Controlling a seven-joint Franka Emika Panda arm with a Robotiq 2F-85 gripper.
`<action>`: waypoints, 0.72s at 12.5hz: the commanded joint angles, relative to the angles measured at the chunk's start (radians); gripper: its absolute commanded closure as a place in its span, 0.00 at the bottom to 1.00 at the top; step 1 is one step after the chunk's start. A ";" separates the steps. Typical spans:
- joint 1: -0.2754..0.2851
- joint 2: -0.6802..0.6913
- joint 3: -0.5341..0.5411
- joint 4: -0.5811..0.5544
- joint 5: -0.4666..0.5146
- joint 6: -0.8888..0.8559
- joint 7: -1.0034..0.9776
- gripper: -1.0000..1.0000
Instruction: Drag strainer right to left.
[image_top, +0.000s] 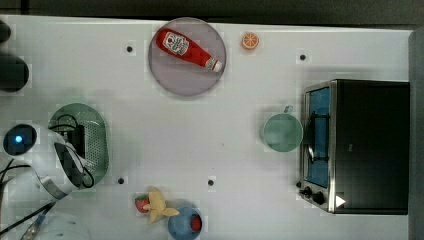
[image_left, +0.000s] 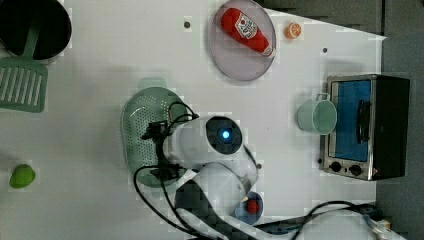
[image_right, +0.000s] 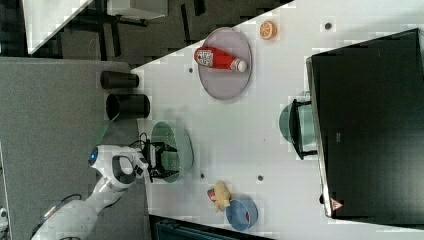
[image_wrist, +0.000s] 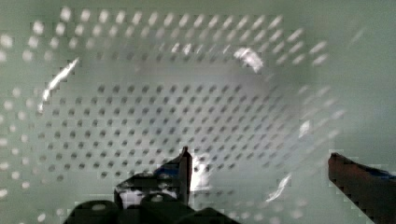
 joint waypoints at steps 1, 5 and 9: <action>-0.019 -0.232 -0.124 0.024 -0.017 -0.115 -0.206 0.00; -0.041 -0.495 -0.345 0.026 -0.061 -0.365 -0.566 0.00; -0.065 -0.708 -0.570 0.026 -0.150 -0.561 -1.005 0.00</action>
